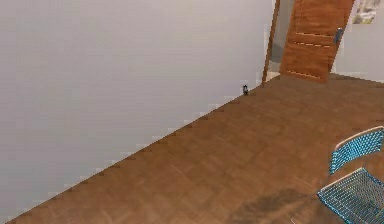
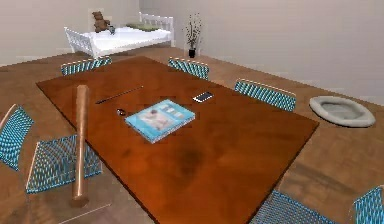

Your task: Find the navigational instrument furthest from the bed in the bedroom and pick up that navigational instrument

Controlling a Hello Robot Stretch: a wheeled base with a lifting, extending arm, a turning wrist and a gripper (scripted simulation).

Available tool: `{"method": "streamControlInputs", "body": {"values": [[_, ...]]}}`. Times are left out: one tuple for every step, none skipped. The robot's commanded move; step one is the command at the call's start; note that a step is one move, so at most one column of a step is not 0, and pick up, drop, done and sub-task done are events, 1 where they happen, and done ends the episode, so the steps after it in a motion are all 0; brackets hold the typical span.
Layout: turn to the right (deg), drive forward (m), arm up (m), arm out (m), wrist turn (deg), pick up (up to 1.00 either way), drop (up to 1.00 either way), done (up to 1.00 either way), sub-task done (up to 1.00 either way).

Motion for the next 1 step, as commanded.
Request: {"method": "streamControlInputs", "body": {"values": [[42.0,0.00,0.00,0.00,0.0,0.00,0.00,0.00,0.00]]}}
